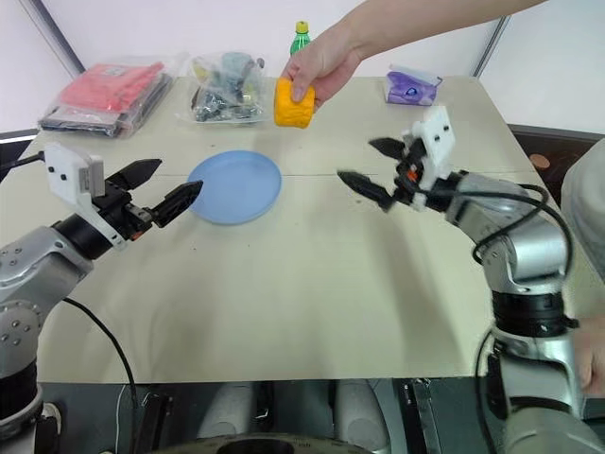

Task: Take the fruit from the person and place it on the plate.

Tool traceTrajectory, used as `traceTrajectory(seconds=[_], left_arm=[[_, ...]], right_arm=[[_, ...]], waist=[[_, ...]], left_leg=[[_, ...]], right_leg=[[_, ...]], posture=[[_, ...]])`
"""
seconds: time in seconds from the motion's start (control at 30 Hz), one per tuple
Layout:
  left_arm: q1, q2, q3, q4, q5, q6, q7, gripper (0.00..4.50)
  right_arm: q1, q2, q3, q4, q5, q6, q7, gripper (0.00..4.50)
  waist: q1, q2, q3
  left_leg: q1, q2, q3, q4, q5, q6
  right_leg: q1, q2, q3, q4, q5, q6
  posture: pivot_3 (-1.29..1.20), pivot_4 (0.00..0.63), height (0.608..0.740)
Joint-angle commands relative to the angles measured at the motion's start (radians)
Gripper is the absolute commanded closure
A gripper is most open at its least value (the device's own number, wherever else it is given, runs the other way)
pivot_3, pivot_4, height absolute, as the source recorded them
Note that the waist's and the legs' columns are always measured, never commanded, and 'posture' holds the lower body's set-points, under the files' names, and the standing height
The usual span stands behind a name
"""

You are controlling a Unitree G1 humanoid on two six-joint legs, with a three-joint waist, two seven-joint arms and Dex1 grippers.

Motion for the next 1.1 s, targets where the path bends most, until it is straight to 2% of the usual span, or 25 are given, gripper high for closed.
traceTrajectory(seconds=[0.03,0.27,0.47,0.73,1.1], left_arm=[[-0.009,-0.004,-0.007,-0.013,0.019,-0.033,-0.005,0.0],[-0.017,-0.009,-0.016,-0.007,0.03,-0.041,-0.006,0.0],[-0.012,-0.017,-0.027,-0.018,0.036,-0.038,-0.001,0.0],[-0.004,-0.019,-0.029,-0.028,0.037,-0.033,0.005,0.0],[0.006,-0.022,-0.025,-0.044,0.037,-0.03,0.018,0.0]], right_arm=[[-0.07,0.111,-0.038,-0.091,0.064,0.164,-0.198,0.02],[-0.157,0.347,-0.1,-0.15,0.102,0.418,-0.505,0.02],[-0.209,0.45,-0.131,-0.144,0.107,0.468,-0.604,0.02],[-0.281,0.502,-0.154,-0.117,0.126,0.486,-0.637,0.02],[-0.319,0.514,-0.131,-0.08,0.132,0.475,-0.623,0.02]], waist=[[0.005,0.0,0.0],[0.004,0.0,0.0],[0.0,0.0,0.0],[-0.001,0.0,0.0],[-0.002,0.0,0.0]], left_leg=[[0.0,0.0,0.0,0.0,0.0,0.0],[-0.001,-0.001,0.0,0.0,0.0,0.0],[-0.001,0.0,0.0,0.0,0.0,0.0],[-0.001,-0.001,0.0,-0.001,0.0,0.0],[-0.001,0.0,0.0,-0.001,0.0,0.0]], right_leg=[[0.0,0.0,0.0,0.0,0.0,0.0],[0.0,-0.002,-0.001,0.0,0.0,0.0],[-0.001,-0.001,-0.001,0.0,0.0,0.0],[-0.001,-0.001,-0.001,0.0,0.0,0.0],[-0.001,-0.001,-0.001,0.0,0.0,0.0]], posture=[[0.0,0.15,0.731],[0.0,0.15,0.731],[0.0,0.15,0.731],[0.0,0.15,0.731],[0.0,0.15,0.731]])
